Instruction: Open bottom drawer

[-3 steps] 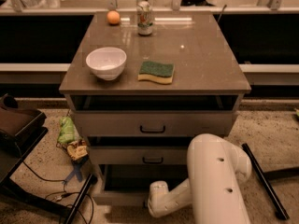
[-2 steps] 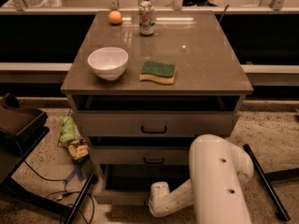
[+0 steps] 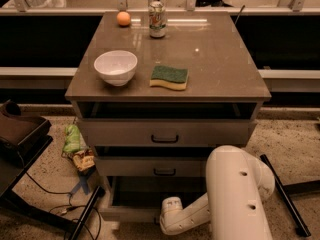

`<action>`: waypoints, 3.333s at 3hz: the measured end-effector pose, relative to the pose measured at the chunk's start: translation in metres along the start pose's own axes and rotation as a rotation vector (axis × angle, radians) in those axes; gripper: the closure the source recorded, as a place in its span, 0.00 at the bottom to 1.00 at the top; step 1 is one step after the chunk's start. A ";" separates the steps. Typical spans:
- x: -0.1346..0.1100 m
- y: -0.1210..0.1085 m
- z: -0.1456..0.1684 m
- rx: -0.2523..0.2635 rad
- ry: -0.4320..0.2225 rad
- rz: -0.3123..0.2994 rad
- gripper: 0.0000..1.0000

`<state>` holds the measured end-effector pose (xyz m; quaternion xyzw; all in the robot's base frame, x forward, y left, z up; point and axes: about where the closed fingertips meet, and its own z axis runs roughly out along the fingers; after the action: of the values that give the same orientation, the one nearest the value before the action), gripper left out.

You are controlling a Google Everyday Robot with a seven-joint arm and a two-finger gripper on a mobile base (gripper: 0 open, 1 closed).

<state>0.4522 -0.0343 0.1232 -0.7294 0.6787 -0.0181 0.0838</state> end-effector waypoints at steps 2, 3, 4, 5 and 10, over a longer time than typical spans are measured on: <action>0.002 0.001 -0.007 0.012 0.001 -0.003 1.00; 0.004 0.000 -0.019 0.025 -0.001 -0.009 1.00; 0.011 -0.010 -0.073 0.075 -0.015 -0.039 1.00; 0.023 -0.025 -0.145 0.141 -0.032 -0.081 1.00; 0.059 -0.081 -0.098 0.150 -0.011 -0.008 1.00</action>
Offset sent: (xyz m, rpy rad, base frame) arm -0.0244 -0.0502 0.2351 -0.0176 -0.2575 0.0621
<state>0.5233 -0.0970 0.2269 -0.7240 0.6719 -0.0653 0.1417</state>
